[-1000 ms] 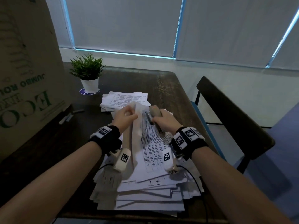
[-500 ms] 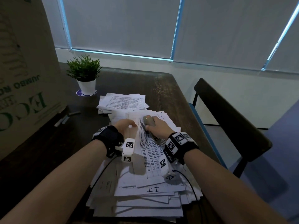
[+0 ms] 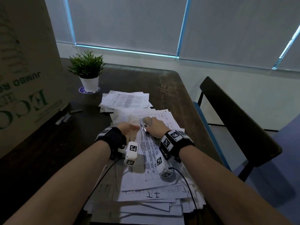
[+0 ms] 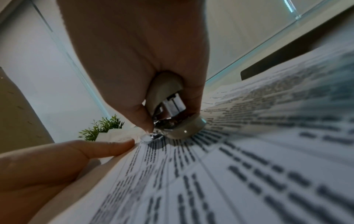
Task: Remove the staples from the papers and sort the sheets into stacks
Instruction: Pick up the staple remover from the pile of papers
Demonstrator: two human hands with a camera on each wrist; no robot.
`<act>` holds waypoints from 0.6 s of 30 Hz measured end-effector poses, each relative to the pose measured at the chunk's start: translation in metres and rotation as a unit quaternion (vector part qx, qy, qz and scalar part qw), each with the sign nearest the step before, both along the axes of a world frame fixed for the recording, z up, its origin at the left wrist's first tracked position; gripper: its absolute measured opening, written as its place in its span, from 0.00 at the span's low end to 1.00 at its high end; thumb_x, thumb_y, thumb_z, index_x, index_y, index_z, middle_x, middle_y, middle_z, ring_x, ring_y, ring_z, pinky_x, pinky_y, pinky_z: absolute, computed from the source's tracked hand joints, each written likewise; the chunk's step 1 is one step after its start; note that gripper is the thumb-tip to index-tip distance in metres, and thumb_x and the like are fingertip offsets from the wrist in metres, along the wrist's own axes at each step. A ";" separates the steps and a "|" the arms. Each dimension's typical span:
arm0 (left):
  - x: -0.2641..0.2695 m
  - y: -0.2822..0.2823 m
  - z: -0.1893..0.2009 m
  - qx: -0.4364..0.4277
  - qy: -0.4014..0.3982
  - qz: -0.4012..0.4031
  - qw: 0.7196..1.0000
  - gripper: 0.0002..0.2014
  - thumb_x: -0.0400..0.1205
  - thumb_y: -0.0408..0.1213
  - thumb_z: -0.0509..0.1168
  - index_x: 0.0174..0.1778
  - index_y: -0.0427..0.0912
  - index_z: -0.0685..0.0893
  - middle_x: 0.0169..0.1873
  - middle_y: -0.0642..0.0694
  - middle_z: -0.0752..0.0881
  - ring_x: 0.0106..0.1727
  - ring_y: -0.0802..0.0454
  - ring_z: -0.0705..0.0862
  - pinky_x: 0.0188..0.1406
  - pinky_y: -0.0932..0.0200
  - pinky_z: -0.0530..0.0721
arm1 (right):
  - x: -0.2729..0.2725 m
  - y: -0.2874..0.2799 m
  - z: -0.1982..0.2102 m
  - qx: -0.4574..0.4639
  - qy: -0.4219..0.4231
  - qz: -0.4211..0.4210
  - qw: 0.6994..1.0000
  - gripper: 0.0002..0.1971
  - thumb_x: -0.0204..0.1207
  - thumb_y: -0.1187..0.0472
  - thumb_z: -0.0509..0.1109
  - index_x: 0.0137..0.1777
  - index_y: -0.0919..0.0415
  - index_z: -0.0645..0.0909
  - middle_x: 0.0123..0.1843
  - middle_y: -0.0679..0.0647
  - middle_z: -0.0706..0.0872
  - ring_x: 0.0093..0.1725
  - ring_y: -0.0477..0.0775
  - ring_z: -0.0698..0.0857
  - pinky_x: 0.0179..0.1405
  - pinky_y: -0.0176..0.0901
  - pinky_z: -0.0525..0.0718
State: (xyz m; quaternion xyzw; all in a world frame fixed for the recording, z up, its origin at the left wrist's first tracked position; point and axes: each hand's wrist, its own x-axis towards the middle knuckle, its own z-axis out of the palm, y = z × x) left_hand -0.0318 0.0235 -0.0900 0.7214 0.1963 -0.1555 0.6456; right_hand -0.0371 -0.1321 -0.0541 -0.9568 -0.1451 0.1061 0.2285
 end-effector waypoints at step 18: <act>0.008 0.002 -0.012 -0.055 0.028 -0.009 0.998 0.05 0.84 0.35 0.63 0.45 0.38 0.81 0.25 0.46 0.89 0.23 0.52 0.87 0.18 0.63 0.83 | 0.034 -0.004 -0.026 -0.017 0.016 0.058 0.998 0.06 0.83 0.58 0.59 0.54 0.59 0.69 0.54 0.61 0.72 0.54 0.61 0.78 0.47 0.47 0.70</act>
